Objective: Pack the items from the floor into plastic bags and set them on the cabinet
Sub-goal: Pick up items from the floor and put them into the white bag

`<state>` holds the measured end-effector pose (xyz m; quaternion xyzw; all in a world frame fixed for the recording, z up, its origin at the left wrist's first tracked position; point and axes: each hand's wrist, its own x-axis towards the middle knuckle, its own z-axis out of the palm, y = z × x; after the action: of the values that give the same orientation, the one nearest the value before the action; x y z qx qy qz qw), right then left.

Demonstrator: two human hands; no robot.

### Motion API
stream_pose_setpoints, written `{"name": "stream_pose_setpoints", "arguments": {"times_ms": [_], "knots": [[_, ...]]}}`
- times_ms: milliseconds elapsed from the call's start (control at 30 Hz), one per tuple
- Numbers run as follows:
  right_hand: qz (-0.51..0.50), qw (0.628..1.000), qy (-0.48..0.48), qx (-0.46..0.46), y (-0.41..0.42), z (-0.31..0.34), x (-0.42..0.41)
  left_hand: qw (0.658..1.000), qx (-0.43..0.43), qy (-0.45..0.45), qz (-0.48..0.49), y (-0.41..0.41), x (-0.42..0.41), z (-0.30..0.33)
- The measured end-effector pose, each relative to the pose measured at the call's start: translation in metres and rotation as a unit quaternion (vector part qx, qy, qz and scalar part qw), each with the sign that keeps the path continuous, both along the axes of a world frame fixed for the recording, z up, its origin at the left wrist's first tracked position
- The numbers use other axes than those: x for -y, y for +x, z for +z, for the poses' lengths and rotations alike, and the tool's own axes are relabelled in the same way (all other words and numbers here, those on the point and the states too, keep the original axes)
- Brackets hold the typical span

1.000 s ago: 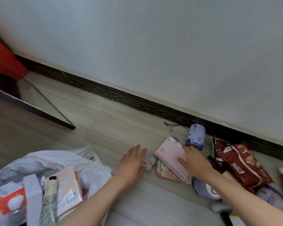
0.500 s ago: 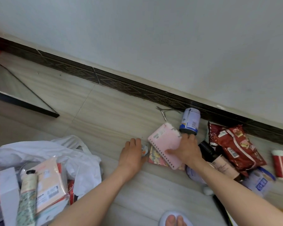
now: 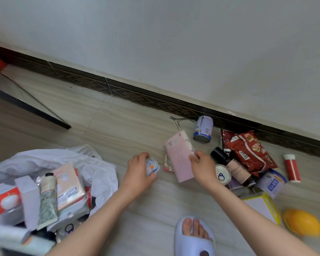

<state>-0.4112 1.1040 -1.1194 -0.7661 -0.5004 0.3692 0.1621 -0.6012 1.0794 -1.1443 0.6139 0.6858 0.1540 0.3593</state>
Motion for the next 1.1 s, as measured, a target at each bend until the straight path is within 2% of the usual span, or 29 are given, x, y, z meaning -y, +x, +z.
{"name": "stream_pose_setpoints", "arguments": {"times_ms": [67, 167, 233, 300, 433, 533, 633, 700, 767, 867, 1000, 1100], "knots": [[-0.073, 0.994, 0.004, -0.086, -0.008, 0.009, 0.017, 0.999, 0.020, 0.040, 0.006, -0.007, 0.015, 0.021], [-0.153, 0.965, -0.023, -0.213, -0.028, 0.027, 0.050, 0.996, 0.017, 0.089, 0.021, -0.027, 0.053, 0.054], [-0.153, 0.947, -0.033, -0.281, -0.045, 0.044, 0.069, 0.994, 0.006, 0.105, 0.028, -0.048, 0.082, 0.072], [-0.113, 0.947, -0.033, -0.300, -0.066, 0.061, 0.078, 0.991, -0.010, 0.124, 0.050, -0.074, 0.107, 0.086], [0.002, 0.956, -0.030, -0.291, -0.118, 0.091, 0.084, 0.976, -0.060, 0.164, 0.127, -0.139, 0.147, 0.104], [0.089, 0.950, -0.084, -0.288, -0.162, 0.107, 0.081, 0.961, -0.106, 0.181, 0.182, -0.188, 0.173, 0.106], [0.201, 0.940, -0.132, -0.240, -0.207, 0.118, 0.077, 0.949, -0.109, 0.136, 0.263, -0.222, 0.194, 0.100], [0.264, 0.932, -0.134, -0.209, -0.237, 0.116, 0.077, 0.946, -0.114, 0.106, 0.283, -0.234, 0.205, 0.090], [0.330, 0.926, -0.100, -0.154, -0.262, 0.109, 0.084, 0.950, -0.141, 0.080, 0.268, -0.236, 0.214, 0.078], [0.450, 0.892, 0.021, -0.039, -0.276, 0.088, 0.098, 0.940, -0.195, 0.065, 0.274, -0.238, 0.225, 0.068], [0.501, 0.864, 0.046, 0.009, -0.262, 0.070, 0.105, 0.932, -0.256, 0.059, 0.251, -0.245, 0.236, 0.062], [0.540, 0.837, 0.079, 0.037, -0.253, 0.063, 0.108, 0.927, -0.246, 0.081, 0.270, -0.246, 0.238, 0.065]]}}
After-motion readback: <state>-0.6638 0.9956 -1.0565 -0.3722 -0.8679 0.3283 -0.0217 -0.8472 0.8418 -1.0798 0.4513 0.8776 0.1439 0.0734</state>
